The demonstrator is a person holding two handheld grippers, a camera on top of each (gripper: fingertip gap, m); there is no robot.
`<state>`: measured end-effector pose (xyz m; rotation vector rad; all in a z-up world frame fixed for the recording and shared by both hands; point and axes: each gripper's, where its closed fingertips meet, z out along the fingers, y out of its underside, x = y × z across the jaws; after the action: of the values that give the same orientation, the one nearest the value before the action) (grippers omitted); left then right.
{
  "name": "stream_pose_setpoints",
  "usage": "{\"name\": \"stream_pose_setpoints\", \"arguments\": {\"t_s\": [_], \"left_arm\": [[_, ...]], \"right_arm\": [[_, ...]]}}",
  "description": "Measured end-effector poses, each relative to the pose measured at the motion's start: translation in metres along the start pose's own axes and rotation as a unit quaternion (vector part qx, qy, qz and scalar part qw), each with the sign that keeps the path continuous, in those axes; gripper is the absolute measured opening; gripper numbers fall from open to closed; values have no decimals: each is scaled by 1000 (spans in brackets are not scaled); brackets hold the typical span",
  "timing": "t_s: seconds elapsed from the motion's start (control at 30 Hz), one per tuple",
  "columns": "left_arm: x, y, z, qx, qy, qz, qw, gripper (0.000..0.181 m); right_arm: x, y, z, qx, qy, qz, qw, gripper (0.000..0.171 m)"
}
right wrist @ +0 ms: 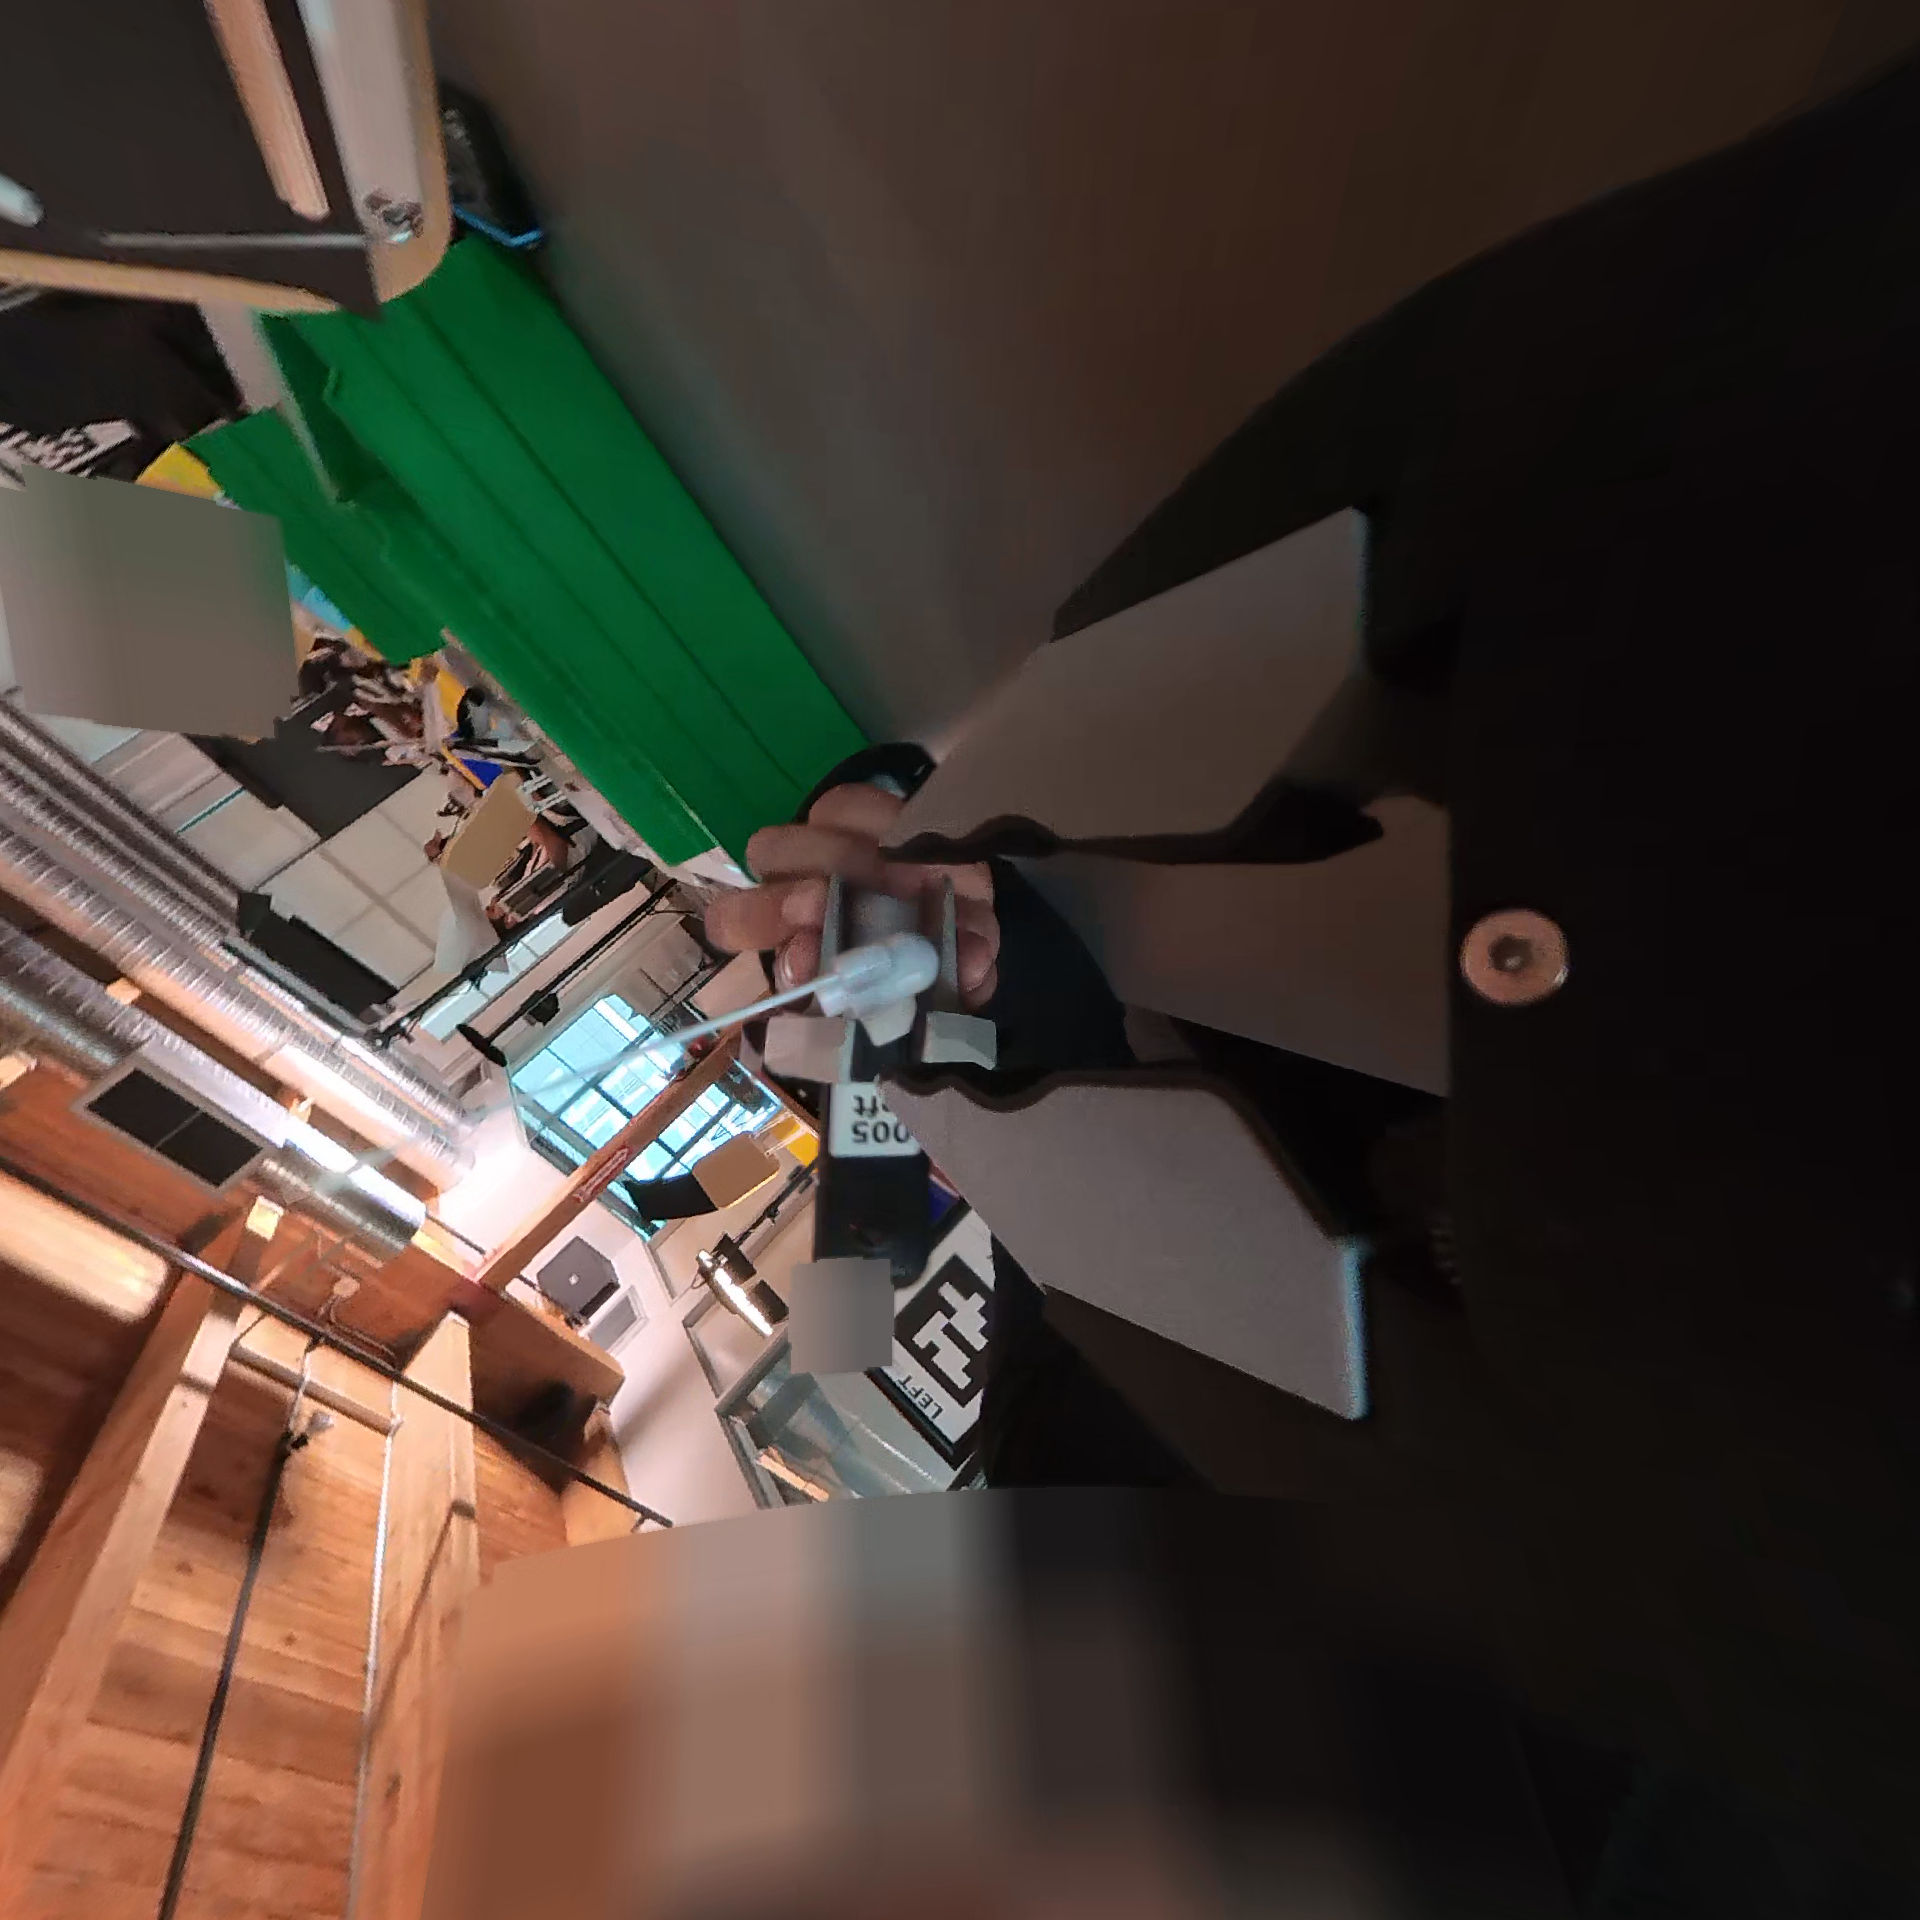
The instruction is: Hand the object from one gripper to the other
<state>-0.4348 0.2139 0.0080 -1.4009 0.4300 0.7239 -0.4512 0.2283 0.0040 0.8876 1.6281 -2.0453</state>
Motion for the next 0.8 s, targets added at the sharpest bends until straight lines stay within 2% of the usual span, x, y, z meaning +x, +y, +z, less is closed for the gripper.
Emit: {"name": "stream_pose_setpoints", "arguments": {"t_s": [0.13, 0.33, 0.63, 0.8], "left_arm": [[-4, -5, -1, 27, 8, -82, 996, 10], [18, -2, 4, 20, 64, -118, 991, 9], [19, 25, 10, -51, 47, -104, 992, 9], [13, 21, 8, -42, 32, -82, 995, 9]], "right_arm": [[-9, 7, 6, -24, -3, -42, 999, 32], [-9, 17, 13, -49, -1, -49, 998, 14], [15, 18, 9, -69, 105, -108, 986, 11], [12, 21, 9, -74, 87, -95, 989, 11]]}}
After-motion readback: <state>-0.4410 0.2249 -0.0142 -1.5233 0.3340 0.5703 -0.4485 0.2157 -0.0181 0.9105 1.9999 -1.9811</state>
